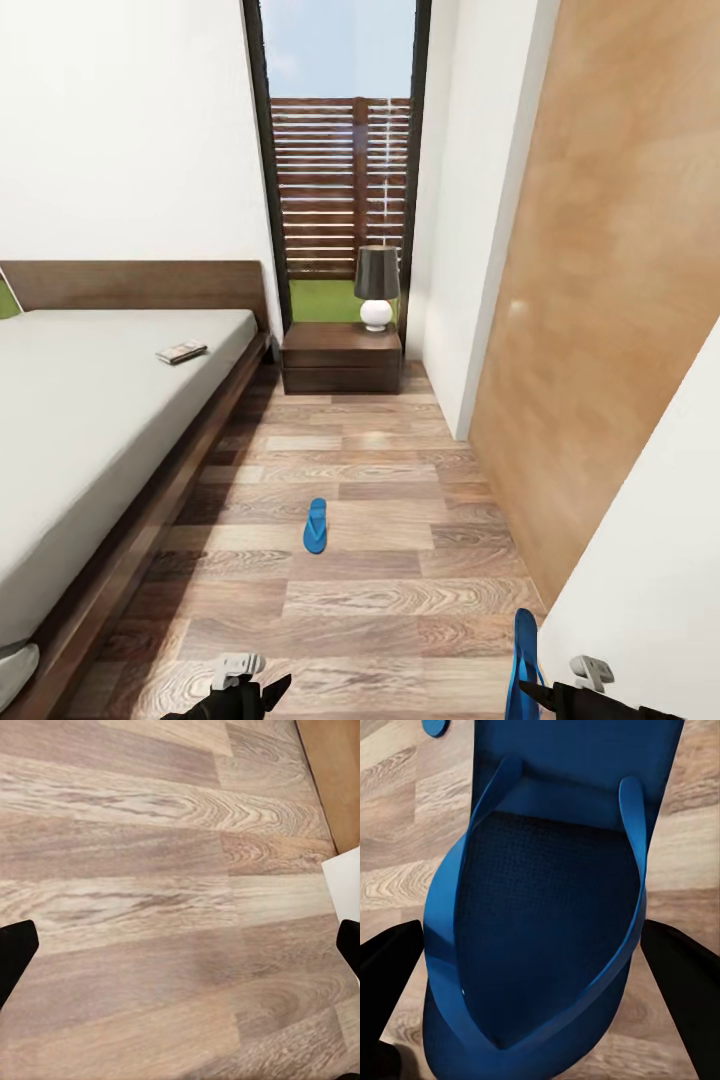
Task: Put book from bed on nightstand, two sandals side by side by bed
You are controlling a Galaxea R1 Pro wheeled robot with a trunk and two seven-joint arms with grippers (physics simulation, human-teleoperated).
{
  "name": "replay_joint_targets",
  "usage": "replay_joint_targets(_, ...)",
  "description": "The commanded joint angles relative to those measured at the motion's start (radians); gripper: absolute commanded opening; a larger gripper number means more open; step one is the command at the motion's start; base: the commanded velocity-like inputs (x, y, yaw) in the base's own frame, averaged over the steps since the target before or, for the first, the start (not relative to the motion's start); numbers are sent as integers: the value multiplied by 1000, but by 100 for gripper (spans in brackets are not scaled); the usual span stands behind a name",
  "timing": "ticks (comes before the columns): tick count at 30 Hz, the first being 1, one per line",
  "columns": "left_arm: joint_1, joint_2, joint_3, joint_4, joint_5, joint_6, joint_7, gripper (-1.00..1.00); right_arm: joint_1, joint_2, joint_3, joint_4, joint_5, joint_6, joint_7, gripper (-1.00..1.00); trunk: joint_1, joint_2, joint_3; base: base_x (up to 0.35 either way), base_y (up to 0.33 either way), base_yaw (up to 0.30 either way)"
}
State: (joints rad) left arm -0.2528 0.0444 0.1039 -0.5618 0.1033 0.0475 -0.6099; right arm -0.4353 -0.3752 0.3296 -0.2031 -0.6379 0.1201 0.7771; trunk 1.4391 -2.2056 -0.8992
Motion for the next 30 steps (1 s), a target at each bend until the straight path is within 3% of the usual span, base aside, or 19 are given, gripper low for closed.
replay_joint_targets(1,0,0,2,0,7,6,-5,100,0,-1,3,-1,-11,10,2,-100,0,0,-1,115,0,0)
replay_joint_targets(30,0,0,3,0,9,6,-5,100,0,-1,3,-1,-11,10,2,-100,0,0,-1,294,-19,0)
